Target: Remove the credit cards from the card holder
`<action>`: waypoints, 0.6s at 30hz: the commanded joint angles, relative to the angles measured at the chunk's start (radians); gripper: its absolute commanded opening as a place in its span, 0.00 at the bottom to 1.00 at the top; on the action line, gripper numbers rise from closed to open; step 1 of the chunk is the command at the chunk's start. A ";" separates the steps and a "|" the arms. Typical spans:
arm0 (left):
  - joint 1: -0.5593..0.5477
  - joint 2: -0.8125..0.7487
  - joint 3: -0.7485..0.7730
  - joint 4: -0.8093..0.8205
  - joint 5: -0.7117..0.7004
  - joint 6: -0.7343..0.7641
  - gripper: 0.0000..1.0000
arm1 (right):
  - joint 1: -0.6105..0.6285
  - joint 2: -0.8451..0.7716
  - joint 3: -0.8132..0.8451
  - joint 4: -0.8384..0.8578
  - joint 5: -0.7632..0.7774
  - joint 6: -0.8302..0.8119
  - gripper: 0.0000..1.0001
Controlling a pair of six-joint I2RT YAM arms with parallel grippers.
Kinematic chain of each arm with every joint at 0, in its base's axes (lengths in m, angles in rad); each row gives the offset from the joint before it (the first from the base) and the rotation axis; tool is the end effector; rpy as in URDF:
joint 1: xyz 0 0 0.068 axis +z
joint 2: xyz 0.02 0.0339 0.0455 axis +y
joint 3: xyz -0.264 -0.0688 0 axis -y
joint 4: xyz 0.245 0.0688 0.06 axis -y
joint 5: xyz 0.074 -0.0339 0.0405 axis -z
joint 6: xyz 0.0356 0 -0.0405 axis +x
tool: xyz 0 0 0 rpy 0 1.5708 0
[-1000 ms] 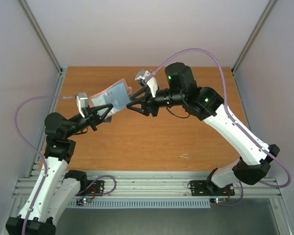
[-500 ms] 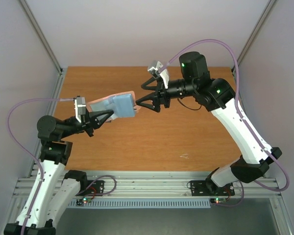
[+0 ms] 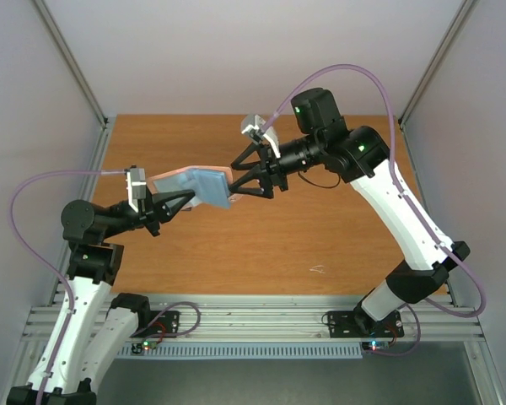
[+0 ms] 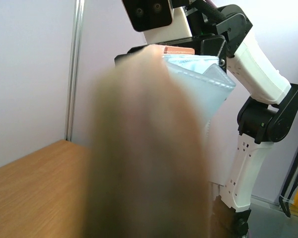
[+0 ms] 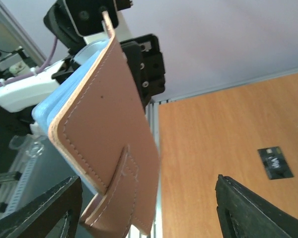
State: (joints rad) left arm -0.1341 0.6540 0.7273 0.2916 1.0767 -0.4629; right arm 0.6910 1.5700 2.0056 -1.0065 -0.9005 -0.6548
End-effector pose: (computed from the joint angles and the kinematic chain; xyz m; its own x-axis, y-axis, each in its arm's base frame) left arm 0.1299 -0.0492 0.3843 -0.0758 -0.2035 -0.9761 0.9439 0.3008 -0.1360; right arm 0.2115 0.2111 0.4833 0.2202 -0.3088 -0.9253 -0.9706 -0.1633 -0.1765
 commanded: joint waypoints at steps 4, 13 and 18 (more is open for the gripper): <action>-0.001 -0.008 0.027 0.065 -0.001 0.004 0.00 | 0.008 0.035 0.125 -0.269 -0.030 -0.164 0.76; -0.001 -0.013 0.025 0.060 -0.001 0.004 0.00 | 0.103 0.044 0.135 -0.154 0.108 -0.083 0.59; -0.001 -0.016 0.024 0.061 -0.001 0.004 0.00 | 0.114 0.035 0.100 -0.060 0.135 -0.039 0.37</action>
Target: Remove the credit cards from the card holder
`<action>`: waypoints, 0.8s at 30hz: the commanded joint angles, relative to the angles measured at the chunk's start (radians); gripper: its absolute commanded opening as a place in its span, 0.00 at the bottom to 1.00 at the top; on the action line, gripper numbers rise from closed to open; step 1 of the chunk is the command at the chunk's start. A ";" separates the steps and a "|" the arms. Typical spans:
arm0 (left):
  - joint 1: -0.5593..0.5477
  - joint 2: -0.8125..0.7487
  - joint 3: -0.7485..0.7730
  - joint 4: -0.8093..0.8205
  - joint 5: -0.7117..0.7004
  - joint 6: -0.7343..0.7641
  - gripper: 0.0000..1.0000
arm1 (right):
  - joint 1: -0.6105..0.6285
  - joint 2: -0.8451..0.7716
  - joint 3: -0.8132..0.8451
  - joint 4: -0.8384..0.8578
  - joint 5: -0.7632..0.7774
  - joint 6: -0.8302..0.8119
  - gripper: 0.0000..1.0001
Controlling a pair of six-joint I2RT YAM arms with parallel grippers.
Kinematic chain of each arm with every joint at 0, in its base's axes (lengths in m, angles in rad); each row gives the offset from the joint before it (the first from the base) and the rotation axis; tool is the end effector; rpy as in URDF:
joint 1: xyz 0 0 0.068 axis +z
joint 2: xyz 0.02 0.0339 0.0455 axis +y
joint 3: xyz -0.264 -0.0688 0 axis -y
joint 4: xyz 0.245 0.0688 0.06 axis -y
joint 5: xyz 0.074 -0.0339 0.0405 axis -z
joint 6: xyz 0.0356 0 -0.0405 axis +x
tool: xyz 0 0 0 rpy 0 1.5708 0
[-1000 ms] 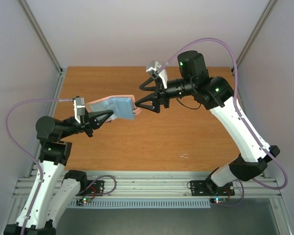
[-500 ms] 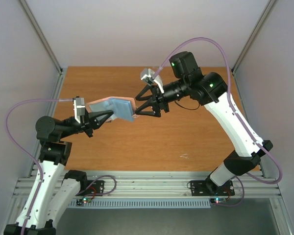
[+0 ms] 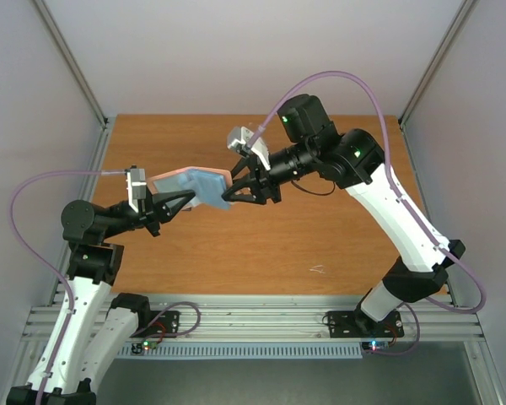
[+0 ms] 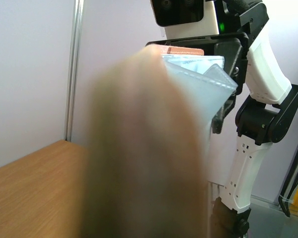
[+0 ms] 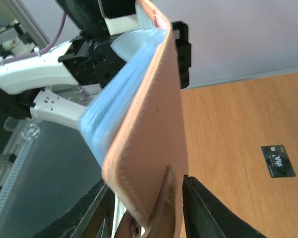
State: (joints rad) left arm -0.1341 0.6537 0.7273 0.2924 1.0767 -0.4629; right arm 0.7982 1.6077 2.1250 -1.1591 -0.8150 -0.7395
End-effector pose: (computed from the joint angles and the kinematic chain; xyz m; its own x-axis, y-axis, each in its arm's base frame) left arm 0.1298 -0.0491 0.3844 -0.0748 -0.2036 -0.9762 0.9441 0.3008 -0.1350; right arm 0.1852 0.2271 0.4917 0.2965 -0.3580 -0.8854 -0.9451 -0.2436 -0.2180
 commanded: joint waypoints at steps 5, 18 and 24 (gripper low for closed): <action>-0.001 -0.018 0.017 0.062 -0.002 0.004 0.00 | 0.048 -0.001 -0.059 0.177 0.134 0.076 0.20; -0.004 -0.017 -0.003 -0.013 -0.082 -0.009 0.56 | 0.094 0.034 -0.086 0.296 0.307 0.196 0.01; -0.011 -0.009 -0.007 -0.035 -0.127 -0.003 0.70 | 0.137 0.045 -0.080 0.334 0.355 0.226 0.01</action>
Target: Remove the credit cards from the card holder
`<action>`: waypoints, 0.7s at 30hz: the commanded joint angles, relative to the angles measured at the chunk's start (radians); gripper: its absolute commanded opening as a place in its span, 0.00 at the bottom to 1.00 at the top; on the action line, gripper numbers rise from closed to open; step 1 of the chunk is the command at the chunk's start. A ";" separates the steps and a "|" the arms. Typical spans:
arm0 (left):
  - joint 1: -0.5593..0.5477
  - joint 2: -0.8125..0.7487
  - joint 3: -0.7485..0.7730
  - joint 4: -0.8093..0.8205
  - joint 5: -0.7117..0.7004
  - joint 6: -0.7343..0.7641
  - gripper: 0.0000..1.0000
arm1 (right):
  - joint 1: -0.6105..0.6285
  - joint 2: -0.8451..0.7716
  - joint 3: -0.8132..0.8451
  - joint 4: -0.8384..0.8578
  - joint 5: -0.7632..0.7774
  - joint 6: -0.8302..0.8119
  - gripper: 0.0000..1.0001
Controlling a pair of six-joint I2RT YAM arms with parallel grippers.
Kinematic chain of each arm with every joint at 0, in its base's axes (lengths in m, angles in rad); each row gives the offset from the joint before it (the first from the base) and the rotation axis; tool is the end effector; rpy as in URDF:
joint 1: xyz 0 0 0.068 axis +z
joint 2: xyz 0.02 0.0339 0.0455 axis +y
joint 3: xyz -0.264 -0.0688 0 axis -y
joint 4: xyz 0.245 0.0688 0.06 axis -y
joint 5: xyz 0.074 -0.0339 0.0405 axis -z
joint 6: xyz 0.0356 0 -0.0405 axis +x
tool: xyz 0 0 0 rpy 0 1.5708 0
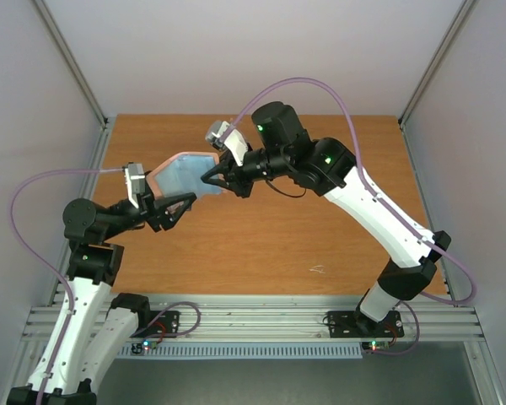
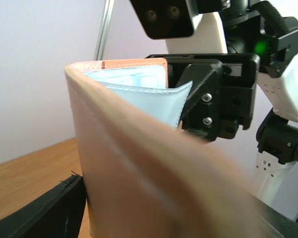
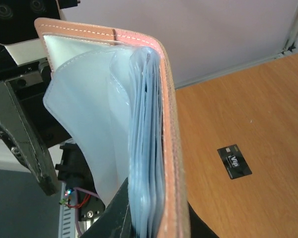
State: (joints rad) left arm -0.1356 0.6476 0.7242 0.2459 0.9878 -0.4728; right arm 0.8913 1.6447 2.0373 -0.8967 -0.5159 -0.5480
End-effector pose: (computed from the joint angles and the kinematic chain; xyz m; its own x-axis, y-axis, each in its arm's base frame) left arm 0.1326 -0.0481 0.3810 -0.1116 -0.2378 -0.9649 0.9077 0.3708 -0.1963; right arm 0.1967 0.2715 0.4752 0.2349 -0.4304 -0.8715 -0.9674 -0.0160 -0.2528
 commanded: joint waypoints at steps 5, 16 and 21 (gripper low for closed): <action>-0.022 0.000 -0.009 -0.056 -0.035 0.086 0.69 | 0.054 -0.003 0.006 0.151 0.037 0.103 0.01; -0.021 -0.008 -0.020 -0.043 -0.146 0.162 0.19 | 0.064 -0.002 0.008 0.144 -0.014 0.132 0.01; -0.010 -0.012 -0.016 -0.033 -0.177 0.124 0.00 | 0.055 -0.018 -0.011 0.114 -0.028 0.129 0.03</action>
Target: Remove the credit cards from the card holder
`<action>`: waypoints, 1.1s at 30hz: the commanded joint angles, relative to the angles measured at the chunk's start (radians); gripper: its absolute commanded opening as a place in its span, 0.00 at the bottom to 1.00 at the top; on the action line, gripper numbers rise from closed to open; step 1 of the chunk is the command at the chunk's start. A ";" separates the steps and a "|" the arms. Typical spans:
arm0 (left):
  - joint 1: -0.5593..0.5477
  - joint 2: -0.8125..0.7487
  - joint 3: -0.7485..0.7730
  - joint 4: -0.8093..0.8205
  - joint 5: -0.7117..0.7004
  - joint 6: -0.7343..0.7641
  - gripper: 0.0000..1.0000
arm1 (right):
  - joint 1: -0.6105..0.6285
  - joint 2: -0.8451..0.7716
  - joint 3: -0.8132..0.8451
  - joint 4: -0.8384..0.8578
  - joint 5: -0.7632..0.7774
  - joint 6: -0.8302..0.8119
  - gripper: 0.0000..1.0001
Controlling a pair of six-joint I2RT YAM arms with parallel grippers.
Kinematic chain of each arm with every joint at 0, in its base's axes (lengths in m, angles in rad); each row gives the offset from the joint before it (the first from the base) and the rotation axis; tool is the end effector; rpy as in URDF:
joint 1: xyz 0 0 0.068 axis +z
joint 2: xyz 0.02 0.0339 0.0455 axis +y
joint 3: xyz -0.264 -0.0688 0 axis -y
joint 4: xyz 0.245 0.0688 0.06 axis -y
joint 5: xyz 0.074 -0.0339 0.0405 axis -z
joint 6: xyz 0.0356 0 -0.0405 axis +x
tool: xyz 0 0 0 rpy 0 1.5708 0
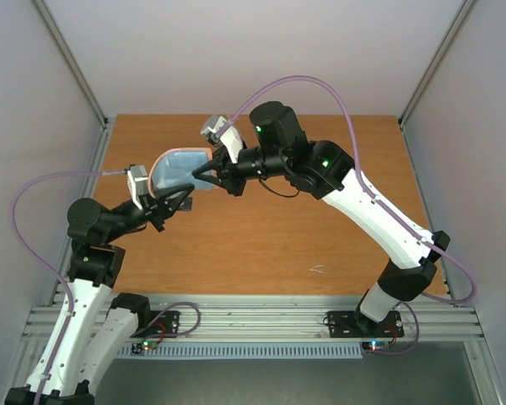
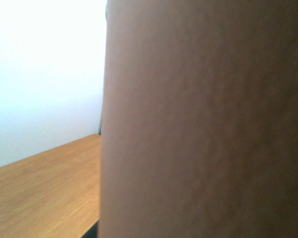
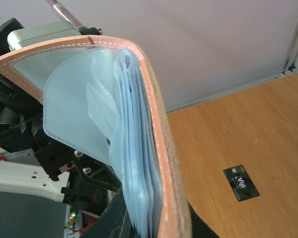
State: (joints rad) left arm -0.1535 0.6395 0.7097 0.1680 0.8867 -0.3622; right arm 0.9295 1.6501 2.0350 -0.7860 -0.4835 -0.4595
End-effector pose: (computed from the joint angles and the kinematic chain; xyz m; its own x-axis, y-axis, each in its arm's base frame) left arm 0.1362 -0.0490 0.3709 -0.0799 -0.2142 -0.9735 0.8689 0.4636 -0.1733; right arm 0.1917 0.2844 0.4831 0.2189 -0.3632 -0.9056 -0.9689 0.0286 -0.2456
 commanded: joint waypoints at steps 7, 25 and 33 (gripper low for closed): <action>0.031 -0.004 -0.002 0.172 0.078 -0.208 0.00 | -0.093 -0.106 -0.063 -0.074 -0.206 0.000 0.59; 0.029 -0.018 0.000 0.207 0.181 -0.239 0.00 | -0.116 -0.047 0.005 -0.113 -0.212 -0.042 0.49; 0.026 -0.017 -0.001 0.198 0.176 -0.234 0.00 | -0.104 0.007 0.049 -0.121 -0.280 -0.032 0.47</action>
State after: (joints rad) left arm -0.1276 0.6331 0.7086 0.3038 1.0504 -0.5957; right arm 0.8131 1.6398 2.0525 -0.8989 -0.7322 -0.5003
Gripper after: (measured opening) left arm 0.064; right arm 0.542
